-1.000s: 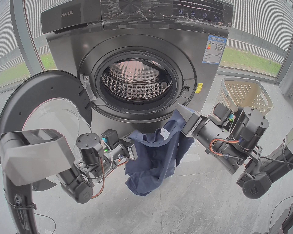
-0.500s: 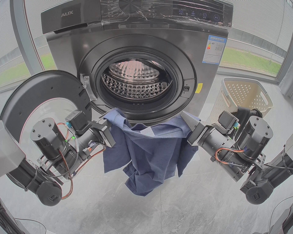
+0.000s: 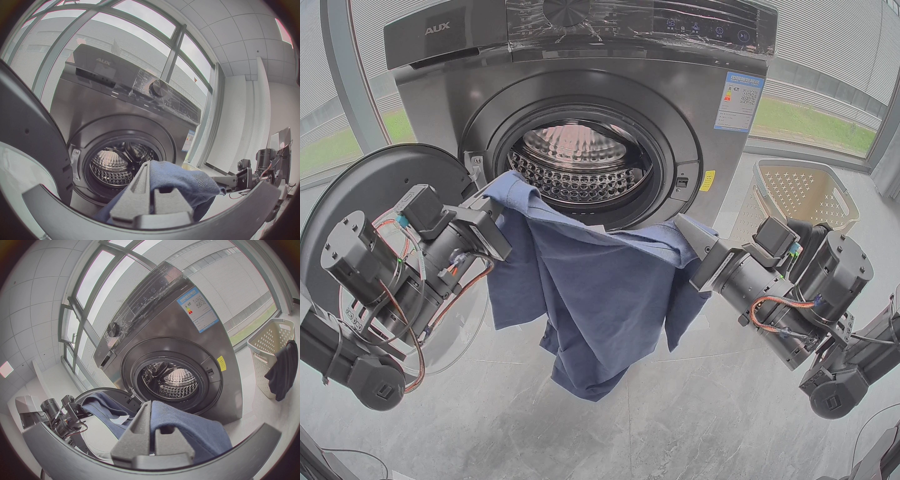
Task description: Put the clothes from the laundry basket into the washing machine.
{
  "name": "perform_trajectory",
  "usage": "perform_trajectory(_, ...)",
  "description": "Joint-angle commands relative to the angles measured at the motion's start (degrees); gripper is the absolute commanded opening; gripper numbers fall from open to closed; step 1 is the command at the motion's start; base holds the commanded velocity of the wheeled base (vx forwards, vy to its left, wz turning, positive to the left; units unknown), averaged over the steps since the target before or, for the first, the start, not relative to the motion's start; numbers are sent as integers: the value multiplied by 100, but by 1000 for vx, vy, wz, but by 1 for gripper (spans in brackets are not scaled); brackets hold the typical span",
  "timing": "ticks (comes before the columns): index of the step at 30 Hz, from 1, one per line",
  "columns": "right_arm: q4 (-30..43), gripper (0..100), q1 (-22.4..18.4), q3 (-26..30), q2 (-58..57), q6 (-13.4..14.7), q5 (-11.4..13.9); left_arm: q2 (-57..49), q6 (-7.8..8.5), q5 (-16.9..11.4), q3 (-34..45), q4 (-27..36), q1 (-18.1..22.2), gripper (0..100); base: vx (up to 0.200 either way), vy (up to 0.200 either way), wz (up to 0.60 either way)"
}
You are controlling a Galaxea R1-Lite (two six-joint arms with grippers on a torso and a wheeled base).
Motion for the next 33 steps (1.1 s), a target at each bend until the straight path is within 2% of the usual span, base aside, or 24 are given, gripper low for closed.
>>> perform_trajectory(1,-39,0,-35,-27,-67,-74,-3,-217,-36,0,-107,-8,52,0,0,0,0)
perform_trajectory(14,-311,0,-185,-677,-173,-74,-91,-331,-36,0,-134,1,61,0,0,0,0)
perform_trajectory(33,-311,0,-185,-765,-375,-92,-109,-392,-62,0,-151,1,96,0,0,0,0)
